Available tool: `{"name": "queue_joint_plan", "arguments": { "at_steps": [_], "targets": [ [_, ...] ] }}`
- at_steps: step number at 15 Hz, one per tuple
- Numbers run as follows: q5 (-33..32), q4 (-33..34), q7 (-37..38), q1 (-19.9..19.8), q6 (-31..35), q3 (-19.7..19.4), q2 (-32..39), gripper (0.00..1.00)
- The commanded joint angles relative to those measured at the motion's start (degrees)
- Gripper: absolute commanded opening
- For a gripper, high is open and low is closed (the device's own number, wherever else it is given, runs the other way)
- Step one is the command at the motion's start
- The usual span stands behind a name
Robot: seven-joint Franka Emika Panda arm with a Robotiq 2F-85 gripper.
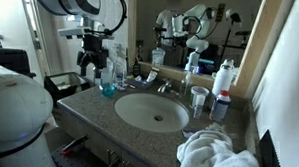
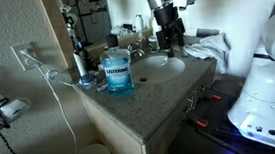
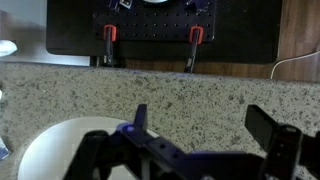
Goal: Move the small white bottle to the left of the sink
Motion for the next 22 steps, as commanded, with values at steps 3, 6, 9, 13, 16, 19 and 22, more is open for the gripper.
{"name": "queue_joint_plan", "arguments": {
  "at_steps": [3, 6, 9, 13, 16, 19, 22],
  "targets": [
    [-1.0, 1.6, 6.1, -2.9, 3.3, -1.6, 3.4, 1.00],
    [0.2, 4.0, 7.2, -6.4, 6.5, -5.8, 6.9, 1.00],
    [0.2, 7.5, 8.5, -10.2, 11.0, -9.8, 11.3, 1.00],
    [-0.5, 12.8, 12.2, -14.3, 20.4, -13.7, 17.7, 1.00],
    [-2.1, 16.1, 17.8, -16.1, 28.6, -14.9, 22.2, 1.00],
    [-5.2, 19.5, 23.9, -17.4, 33.6, -16.1, 26.5, 1.00],
    [-9.3, 22.3, 30.2, -18.2, 35.7, -18.4, 29.7, 1.00]
  ]
}}
